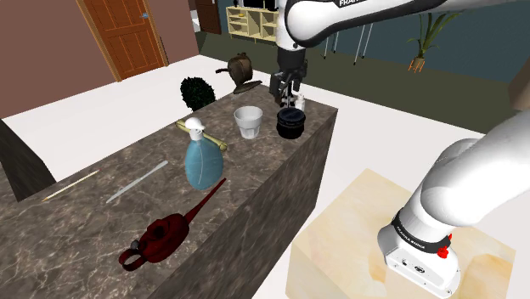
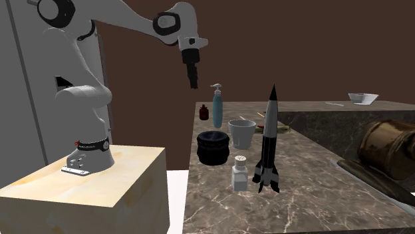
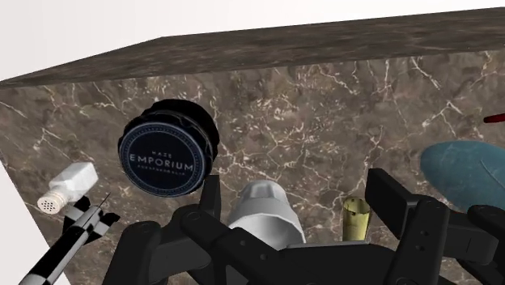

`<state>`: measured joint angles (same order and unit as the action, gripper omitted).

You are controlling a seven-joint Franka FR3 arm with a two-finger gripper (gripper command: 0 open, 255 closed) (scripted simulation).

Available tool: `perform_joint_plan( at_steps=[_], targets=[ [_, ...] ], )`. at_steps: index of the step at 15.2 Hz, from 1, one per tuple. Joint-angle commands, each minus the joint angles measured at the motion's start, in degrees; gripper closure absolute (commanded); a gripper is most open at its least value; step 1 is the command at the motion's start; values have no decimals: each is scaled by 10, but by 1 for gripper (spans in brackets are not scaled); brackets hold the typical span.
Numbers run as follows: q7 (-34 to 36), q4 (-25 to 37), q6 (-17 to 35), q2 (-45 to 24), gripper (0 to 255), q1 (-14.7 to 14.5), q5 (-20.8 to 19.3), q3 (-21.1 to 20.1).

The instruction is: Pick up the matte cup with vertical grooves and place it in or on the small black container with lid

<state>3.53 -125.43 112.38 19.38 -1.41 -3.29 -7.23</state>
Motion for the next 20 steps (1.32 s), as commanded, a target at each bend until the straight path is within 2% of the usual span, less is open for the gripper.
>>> perform_joint_plan(
  at_steps=[1, 10, 18, 20],
  targets=[
    [9, 20, 22, -43, 0, 2, -9, -6],
    [65, 154, 73, -242, 0, -5, -68, -28],
    [102, 333, 68, -430, 0, -33, -121, -25],
    [104, 349, 71, -451, 0, -36, -126, -22]
  ],
)
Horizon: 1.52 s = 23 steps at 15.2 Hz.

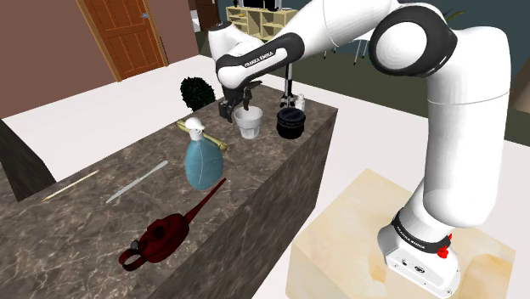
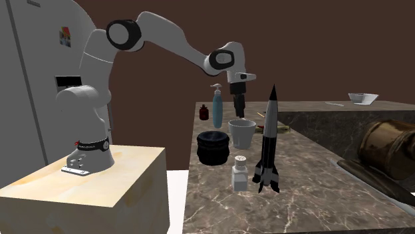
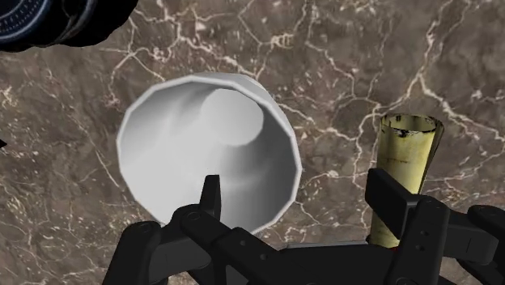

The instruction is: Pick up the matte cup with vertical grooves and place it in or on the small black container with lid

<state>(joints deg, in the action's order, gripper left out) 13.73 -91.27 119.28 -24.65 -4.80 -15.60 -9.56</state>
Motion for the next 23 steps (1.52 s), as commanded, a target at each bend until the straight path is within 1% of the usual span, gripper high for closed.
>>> perform_joint_plan(
  at_steps=[1, 7, 14, 15, 23],
  targets=[
    [3, 5, 8, -14, 0, -1, -4, 2],
    [7, -7, 40, -34, 0, 1, -10, 6],
    [7, -7, 40, -34, 0, 1, -10, 6],
    [7, -7, 40, -34, 255, 1, -10, 6],
    [7, -7, 40, -34, 255, 1, -10, 6]
  ],
)
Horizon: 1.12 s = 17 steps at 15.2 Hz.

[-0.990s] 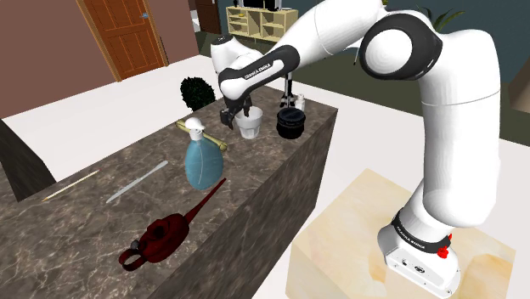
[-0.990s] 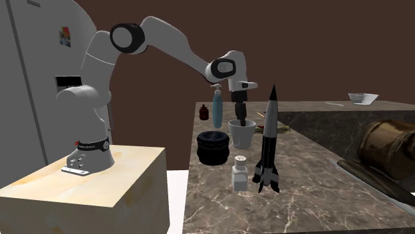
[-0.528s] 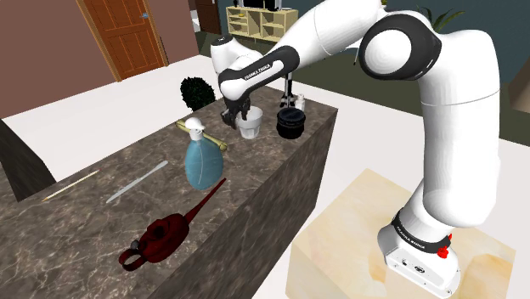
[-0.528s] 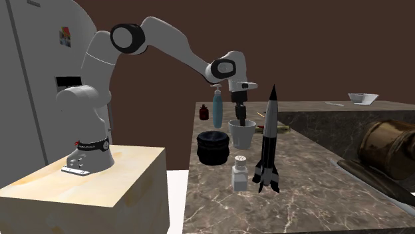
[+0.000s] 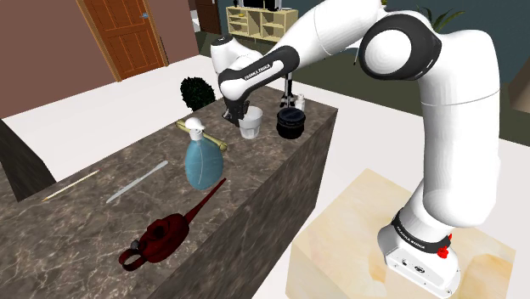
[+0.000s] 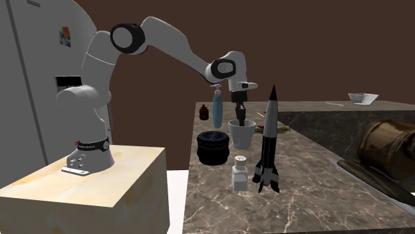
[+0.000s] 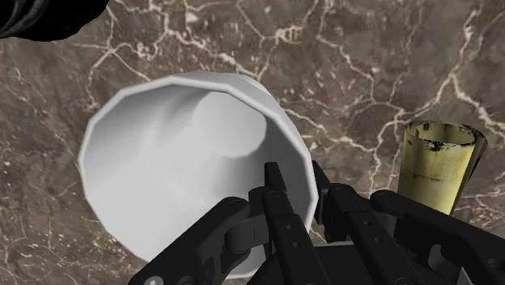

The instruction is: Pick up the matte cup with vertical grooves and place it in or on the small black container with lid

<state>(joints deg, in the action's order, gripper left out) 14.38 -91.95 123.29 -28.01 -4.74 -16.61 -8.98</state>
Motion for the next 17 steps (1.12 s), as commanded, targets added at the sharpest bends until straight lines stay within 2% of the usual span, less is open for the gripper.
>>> perform_joint_plan(
  at_steps=[1, 17],
  targets=[
    [0, 0, 0, 0, 255, 0, 0, 0],
    [-24, 68, -102, 37, 255, 0, 17, -7]
  ],
)
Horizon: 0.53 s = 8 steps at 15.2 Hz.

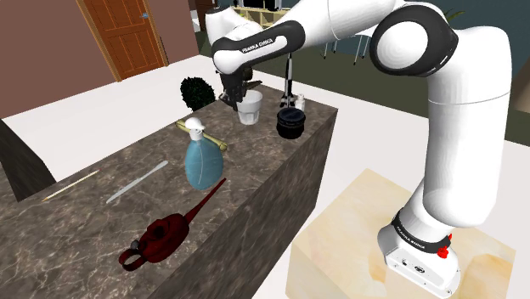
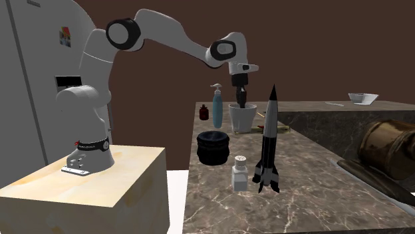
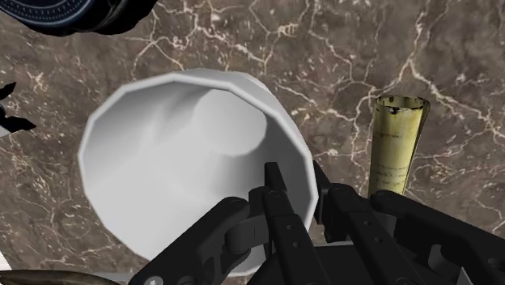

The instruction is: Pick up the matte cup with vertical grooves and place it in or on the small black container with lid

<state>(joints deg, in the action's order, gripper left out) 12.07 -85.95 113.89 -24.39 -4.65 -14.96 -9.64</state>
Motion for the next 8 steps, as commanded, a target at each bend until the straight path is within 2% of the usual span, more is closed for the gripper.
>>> perform_joint_plan(
  at_steps=[1, 8],
  targets=[
    [-3, 14, -15, 2, 255, -1, 2, -1],
    [-13, 59, -65, 7, 255, -3, 6, -2]
  ],
)
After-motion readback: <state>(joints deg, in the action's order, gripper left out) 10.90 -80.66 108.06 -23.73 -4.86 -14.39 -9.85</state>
